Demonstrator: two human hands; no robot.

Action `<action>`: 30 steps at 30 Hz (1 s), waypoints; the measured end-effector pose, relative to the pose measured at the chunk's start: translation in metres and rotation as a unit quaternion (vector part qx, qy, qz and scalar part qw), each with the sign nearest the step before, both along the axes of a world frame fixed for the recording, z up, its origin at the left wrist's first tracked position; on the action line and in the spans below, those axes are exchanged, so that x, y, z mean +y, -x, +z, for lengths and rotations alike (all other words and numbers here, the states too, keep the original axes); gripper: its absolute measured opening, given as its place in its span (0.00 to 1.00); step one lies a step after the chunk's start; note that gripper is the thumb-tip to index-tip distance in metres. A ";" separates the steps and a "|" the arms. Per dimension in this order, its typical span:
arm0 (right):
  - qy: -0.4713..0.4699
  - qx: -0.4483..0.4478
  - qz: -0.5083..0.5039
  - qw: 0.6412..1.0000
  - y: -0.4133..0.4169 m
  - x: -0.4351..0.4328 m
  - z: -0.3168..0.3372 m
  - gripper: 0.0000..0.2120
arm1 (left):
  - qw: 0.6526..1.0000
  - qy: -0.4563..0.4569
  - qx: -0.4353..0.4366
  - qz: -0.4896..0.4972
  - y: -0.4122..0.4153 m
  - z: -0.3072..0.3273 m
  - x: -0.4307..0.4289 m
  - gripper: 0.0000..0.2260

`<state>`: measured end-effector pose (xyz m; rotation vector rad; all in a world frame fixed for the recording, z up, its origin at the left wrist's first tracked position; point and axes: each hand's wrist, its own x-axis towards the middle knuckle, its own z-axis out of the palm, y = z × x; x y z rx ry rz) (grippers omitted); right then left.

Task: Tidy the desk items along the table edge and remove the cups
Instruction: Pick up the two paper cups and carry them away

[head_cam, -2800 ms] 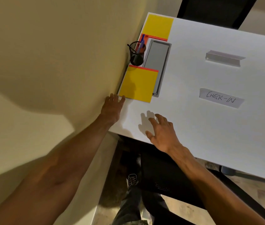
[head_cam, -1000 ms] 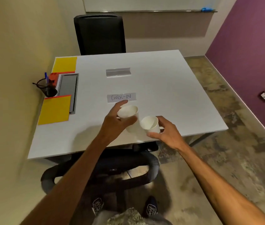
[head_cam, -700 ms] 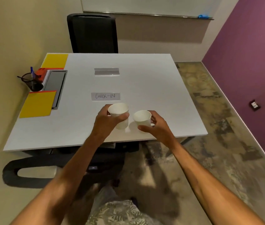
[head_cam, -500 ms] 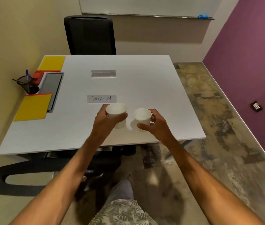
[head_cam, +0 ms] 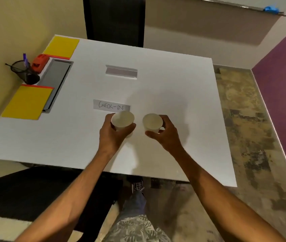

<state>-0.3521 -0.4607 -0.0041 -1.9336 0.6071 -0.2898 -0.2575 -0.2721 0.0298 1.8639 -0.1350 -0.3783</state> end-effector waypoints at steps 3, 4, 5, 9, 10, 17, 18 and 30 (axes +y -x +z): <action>0.011 0.010 0.017 1.000 -0.031 -0.021 -0.014 0.35 | 0.999 0.000 -0.008 0.045 -0.015 -0.010 -0.018 0.30; 0.016 0.013 0.023 1.000 -0.040 -0.027 -0.018 0.35 | 0.999 -0.004 -0.011 0.053 -0.020 -0.013 -0.023 0.31; 0.020 0.018 0.028 0.999 -0.049 -0.033 -0.022 0.35 | 0.998 -0.009 -0.012 0.057 -0.024 -0.016 -0.029 0.31; 0.032 0.043 0.045 0.998 -0.079 -0.050 -0.039 0.35 | 0.997 -0.033 -0.010 0.073 -0.036 -0.027 -0.045 0.32; 0.032 0.049 0.050 0.997 -0.087 -0.054 -0.043 0.34 | 0.996 -0.039 -0.010 0.077 -0.039 -0.030 -0.049 0.32; 0.049 0.079 0.074 0.993 -0.129 -0.076 -0.083 0.33 | 0.991 -0.067 -0.010 0.116 -0.045 -0.052 -0.066 0.31; 0.053 0.081 0.077 0.992 -0.134 -0.078 -0.089 0.33 | 0.990 -0.069 -0.009 0.123 -0.045 -0.054 -0.068 0.31; 0.062 0.071 0.120 0.988 -0.170 -0.088 -0.137 0.35 | 0.984 -0.084 -0.012 0.158 -0.036 -0.075 -0.085 0.32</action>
